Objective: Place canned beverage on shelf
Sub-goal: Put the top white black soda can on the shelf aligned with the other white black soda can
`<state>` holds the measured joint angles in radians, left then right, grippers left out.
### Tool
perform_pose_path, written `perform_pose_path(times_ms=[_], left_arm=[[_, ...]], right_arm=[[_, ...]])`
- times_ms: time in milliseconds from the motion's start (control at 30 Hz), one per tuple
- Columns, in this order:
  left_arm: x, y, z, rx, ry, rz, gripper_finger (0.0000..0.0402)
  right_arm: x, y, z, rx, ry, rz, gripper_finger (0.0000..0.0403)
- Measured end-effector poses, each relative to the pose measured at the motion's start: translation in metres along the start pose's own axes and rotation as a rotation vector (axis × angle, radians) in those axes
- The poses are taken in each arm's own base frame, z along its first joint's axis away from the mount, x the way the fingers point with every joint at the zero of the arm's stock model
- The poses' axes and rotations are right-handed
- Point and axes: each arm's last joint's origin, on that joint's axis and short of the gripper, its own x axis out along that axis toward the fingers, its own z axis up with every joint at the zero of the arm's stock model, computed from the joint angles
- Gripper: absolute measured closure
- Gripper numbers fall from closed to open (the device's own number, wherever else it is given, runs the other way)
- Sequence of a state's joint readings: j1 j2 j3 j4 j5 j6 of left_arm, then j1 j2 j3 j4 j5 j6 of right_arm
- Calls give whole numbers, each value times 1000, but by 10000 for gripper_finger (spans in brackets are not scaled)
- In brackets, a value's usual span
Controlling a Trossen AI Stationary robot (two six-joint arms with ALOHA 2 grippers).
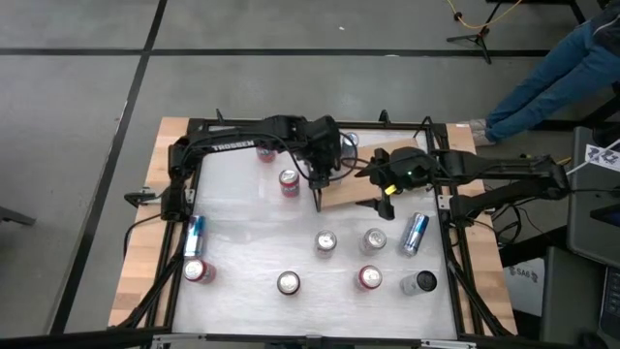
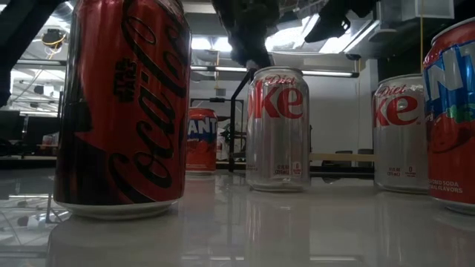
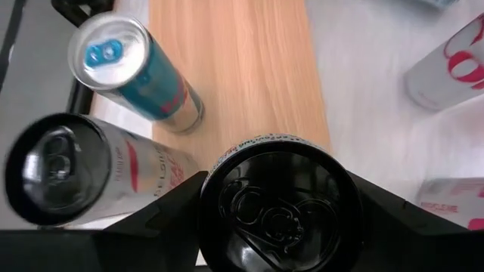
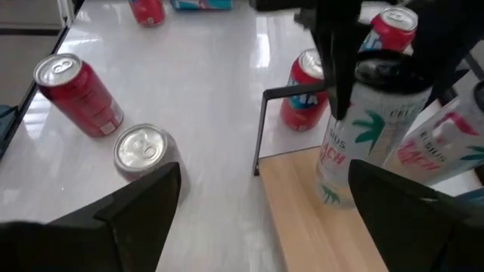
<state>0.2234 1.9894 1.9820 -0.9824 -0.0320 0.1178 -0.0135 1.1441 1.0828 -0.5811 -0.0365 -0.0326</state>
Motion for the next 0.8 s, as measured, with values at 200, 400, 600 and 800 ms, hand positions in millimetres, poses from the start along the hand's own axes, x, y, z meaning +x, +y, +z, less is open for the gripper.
perform_pose_path(times_ms=[200,400,600,800], left_arm=[[9,0,-1,0,19,3,159],[15,0,-2,0,39,6,159],[15,0,-2,-1,36,7,159],[18,0,-2,-1,42,6,159]], right_arm=[[4,0,-1,0,21,-2,33],[4,0,-2,1,26,-2,33],[4,0,-2,1,25,-2,33],[4,0,-2,1,32,-1,33]])
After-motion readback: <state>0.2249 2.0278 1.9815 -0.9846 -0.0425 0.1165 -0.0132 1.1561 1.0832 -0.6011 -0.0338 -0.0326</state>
